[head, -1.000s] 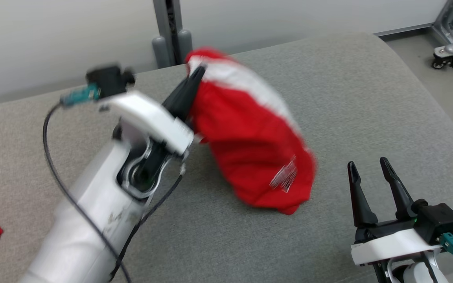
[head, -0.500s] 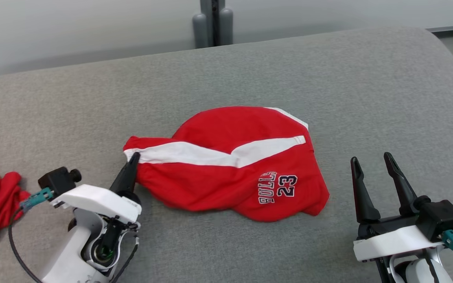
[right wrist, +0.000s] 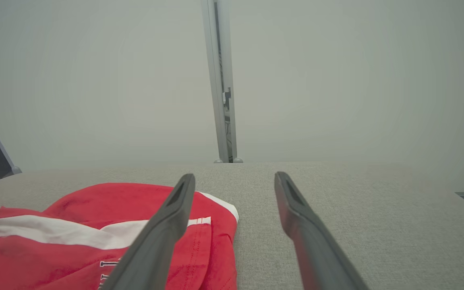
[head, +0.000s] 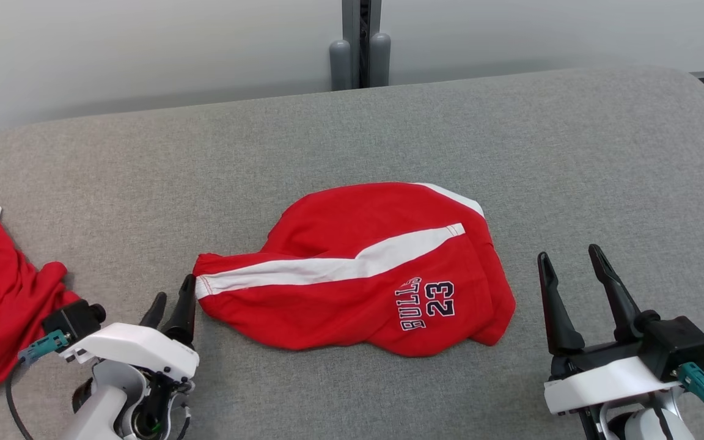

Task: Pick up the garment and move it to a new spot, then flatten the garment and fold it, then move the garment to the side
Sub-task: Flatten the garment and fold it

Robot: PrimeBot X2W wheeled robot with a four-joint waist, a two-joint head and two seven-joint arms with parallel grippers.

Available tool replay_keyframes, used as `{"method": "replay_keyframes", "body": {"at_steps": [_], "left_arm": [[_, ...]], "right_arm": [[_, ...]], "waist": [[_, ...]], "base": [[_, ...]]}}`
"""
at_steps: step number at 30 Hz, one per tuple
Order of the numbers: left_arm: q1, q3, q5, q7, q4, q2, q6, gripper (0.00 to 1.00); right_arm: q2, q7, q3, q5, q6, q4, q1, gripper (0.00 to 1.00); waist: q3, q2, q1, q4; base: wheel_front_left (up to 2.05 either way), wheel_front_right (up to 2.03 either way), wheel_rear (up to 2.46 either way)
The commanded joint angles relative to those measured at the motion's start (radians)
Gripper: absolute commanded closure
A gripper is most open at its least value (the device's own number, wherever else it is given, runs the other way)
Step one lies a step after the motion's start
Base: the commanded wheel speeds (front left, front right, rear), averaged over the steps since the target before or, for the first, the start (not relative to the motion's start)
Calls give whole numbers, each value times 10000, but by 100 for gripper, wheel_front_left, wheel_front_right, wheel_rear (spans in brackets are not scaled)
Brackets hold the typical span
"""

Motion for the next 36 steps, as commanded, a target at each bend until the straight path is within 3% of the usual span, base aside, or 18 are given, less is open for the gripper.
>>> {"method": "replay_keyframes", "body": {"at_steps": [1, 5, 7, 11, 20, 27, 36], "left_arm": [[20, -9, 341, -361, 8, 212, 174, 0], [77, 131, 1602, -991, -457, 391, 477, 0], [139, 912, 2628, -1036, -1096, 395, 817, 0], [1181, 2546, 4977, -1034, -2673, -391, 1398, 0], [3199, 4056, 9131, -1040, -4494, -1544, 1202, 0], [4004, 4424, 10719, -1040, -4754, -1978, 1185, 0], [4472, 4275, 11534, -1042, -4172, -2246, 1215, 0]], "right_arm": [[-61, -61, -4, -17, 2, 6, 91, 0], [-60, -61, 111, 235, 2, 61, 156, 0], [-60, -61, 209, 283, 2, 152, 145, 0], [-63, -61, 437, 156, 2, 292, -10, 0], [-174, -61, 744, 106, 2, 559, 143, 0], [-291, -61, 646, 55, 2, 687, 526, 0], [-229, -61, 468, -110, 2, 773, 1149, 0]], "waist": [[-91, 0, 0, 12], [-263, 0, 0, 45], [-364, 0, 0, 93], [-644, 0, 0, 99], [-1300, 0, 0, 85], [-1513, 0, 0, 192], [-1805, 0, 0, 421]], "base": [[0, 0, 0], [0, 0, 0], [0, 0, 0], [0, 0, 0], [0, 0, 0], [0, 0, 0], [0, 0, 0]]}}
